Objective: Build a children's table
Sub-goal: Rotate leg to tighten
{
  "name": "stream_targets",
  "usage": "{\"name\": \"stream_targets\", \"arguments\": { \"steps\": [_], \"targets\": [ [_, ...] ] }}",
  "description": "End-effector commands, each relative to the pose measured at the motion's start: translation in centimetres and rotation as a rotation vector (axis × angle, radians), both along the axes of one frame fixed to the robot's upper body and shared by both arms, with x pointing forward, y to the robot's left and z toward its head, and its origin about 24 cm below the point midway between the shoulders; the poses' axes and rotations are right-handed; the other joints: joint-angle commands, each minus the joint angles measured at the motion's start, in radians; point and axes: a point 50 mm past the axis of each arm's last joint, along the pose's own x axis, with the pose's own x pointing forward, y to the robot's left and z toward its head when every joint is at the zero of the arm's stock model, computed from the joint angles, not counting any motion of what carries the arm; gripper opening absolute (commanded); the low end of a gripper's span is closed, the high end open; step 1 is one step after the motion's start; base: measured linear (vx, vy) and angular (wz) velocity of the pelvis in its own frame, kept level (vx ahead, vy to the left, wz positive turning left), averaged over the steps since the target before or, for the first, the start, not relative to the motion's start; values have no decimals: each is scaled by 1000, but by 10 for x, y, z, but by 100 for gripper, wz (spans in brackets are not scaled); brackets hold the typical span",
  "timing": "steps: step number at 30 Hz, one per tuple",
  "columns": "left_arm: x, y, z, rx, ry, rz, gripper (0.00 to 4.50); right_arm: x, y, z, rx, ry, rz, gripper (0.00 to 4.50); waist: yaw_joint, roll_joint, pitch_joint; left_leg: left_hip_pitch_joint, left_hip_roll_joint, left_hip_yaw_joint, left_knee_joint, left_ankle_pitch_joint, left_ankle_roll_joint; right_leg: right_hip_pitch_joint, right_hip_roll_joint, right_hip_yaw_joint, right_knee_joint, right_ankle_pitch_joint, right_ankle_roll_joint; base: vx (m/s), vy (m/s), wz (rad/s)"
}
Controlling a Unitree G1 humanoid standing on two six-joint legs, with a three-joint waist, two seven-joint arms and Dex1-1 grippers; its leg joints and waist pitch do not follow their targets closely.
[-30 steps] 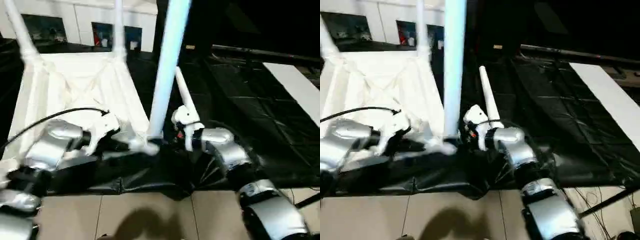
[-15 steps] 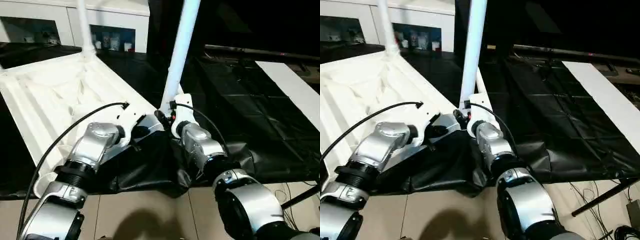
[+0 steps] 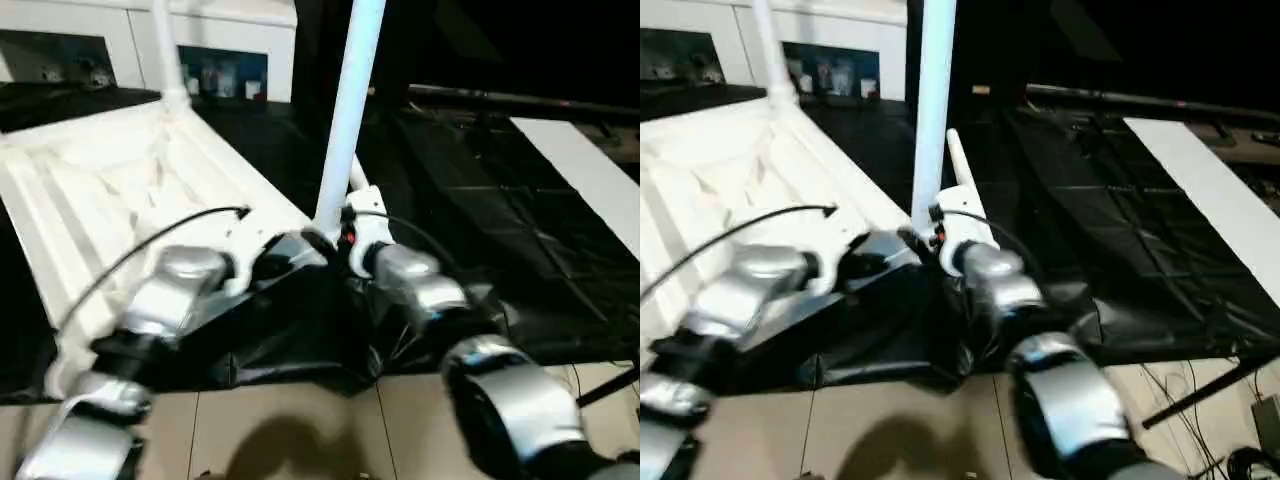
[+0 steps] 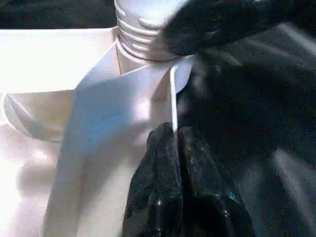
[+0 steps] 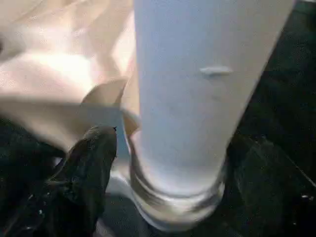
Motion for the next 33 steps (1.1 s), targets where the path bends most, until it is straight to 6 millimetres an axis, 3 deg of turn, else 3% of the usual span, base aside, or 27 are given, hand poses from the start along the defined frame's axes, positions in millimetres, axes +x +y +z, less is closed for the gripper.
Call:
{"name": "stream_targets", "arguments": {
  "steps": [1, 5, 9, 17, 18, 28, 33],
  "targets": [
    [-16, 9, -9, 38, 110, -142, 0, -8, -10, 5, -20, -26, 179, 367, 7, 30, -59, -2, 21, -2, -59, -164, 31, 62, -86, 69, -86, -132, -162, 0, 0, 0],
    [-25, 18, -2, 34, 145, -263, 0, -13, -18, 7, -5, 5, 274, 367, 7, 34, -58, 4, 23, -2, -61, -177, 25, 58, -84, 70, -84, -143, -176, 0, 0, 0],
    [-22, 25, 1, 50, 135, -239, 0, -17, -21, 9, 8, 21, 327, 367, 15, 37, -58, 12, 25, 1, -61, -173, 20, 55, -84, 72, -81, -114, -195, 0, 0, 0],
    [-22, 25, 2, 47, 149, -270, 0, -23, -15, 6, 26, 40, 387, 367, 26, 34, -62, 4, 22, 0, -61, -141, 11, 64, -86, 71, -76, -77, -185, 0, 0, 0],
    [-22, 24, 2, 47, 149, -271, 0, -24, -14, 4, 19, 44, 393, 341, 26, 34, -62, 4, 22, 0, -61, -135, 11, 64, -86, 71, -75, -71, -186, 0, 0, 0],
    [-21, 20, 1, 45, 146, -281, 0, -22, -6, -2, 6, 46, 342, 264, 25, 33, -59, 5, 22, -1, -63, -159, 0, 63, -88, 71, -81, -130, -173, 0, 0, 0],
    [-22, 21, 0, 49, 148, -282, 0, -24, -6, -4, -1, 52, 357, 254, 25, 32, -60, 5, 23, -1, -63, -154, 0, 62, -87, 71, -80, -128, -171, 0, 0, 0]
  ]
}}
